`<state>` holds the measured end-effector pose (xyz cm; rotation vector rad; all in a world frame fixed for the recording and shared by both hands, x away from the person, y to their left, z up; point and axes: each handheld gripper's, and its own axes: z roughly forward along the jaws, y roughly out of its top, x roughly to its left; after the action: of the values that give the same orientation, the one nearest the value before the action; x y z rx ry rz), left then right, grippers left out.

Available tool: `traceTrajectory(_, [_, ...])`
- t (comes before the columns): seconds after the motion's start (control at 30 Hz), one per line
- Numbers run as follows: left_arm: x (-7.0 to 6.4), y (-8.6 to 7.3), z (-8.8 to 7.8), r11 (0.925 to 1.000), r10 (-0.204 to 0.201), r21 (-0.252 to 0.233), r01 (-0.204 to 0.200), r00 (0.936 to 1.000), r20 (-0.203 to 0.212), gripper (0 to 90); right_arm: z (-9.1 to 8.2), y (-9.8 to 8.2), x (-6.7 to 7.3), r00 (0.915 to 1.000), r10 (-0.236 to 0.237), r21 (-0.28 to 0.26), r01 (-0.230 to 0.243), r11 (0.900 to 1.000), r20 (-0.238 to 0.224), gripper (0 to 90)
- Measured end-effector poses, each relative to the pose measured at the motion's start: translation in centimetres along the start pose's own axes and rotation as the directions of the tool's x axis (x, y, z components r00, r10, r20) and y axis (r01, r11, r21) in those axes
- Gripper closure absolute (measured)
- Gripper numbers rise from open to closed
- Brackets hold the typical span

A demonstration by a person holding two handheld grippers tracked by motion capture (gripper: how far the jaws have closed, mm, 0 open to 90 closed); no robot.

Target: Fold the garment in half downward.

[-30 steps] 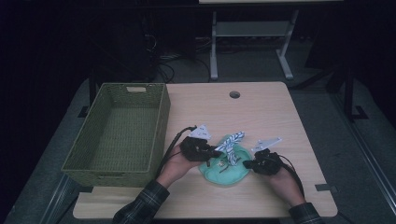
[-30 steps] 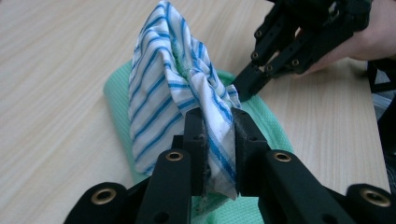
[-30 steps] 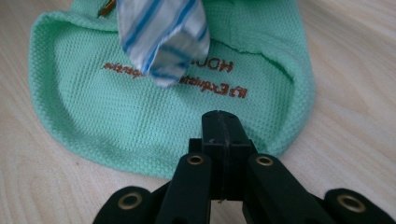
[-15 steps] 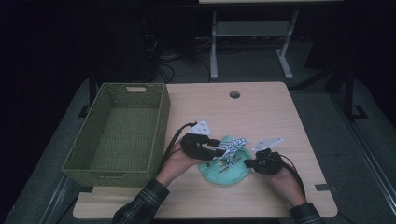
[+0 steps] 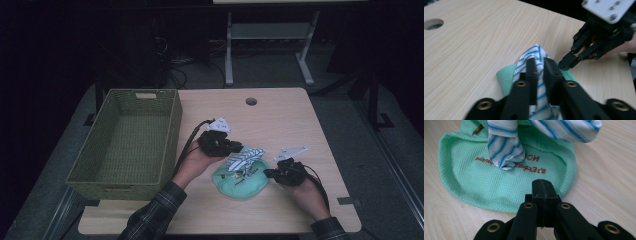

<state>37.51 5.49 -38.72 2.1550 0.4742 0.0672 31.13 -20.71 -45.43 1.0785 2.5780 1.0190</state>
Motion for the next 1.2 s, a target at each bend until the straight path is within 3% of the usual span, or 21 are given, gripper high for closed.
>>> traceTrajectory(0.03, [0.1,0.0,0.3,1.0000,-0.007,0.003,0.006,0.9999,0.008,89.3,-0.1,-0.1,-0.2,1.0000,0.003,-0.004,-0.003,1.000,0.003,90.0])
traceTrajectory(0.27, [0.2,-0.4,2.2,0.9994,-0.023,0.028,0.022,0.9993,0.029,89.4,-0.6,-0.2,-0.9,0.9996,0.021,-0.021,-0.020,1.000,0.020,90.0])
traceTrajectory(0.6, [-0.7,-1.2,3.7,0.9980,-0.028,0.058,0.024,0.9970,0.072,89.5,-1.0,-0.5,-1.8,0.9980,0.051,-0.038,-0.049,0.998,0.037,90.0])
traceTrajectory(0.8, [-2.0,-1.9,4.4,0.9944,-0.001,0.105,-0.009,0.9949,0.101,89.5,-1.2,-0.5,-2.1,0.9971,0.059,-0.049,-0.057,0.997,0.048,90.0])
traceTrajectory(1.2, [-3.4,-3.1,6.2,0.9853,0.006,0.169,-0.026,0.9930,0.118,89.5,-1.5,-0.6,-2.5,0.9962,0.070,-0.059,-0.067,0.996,0.052,90.0])
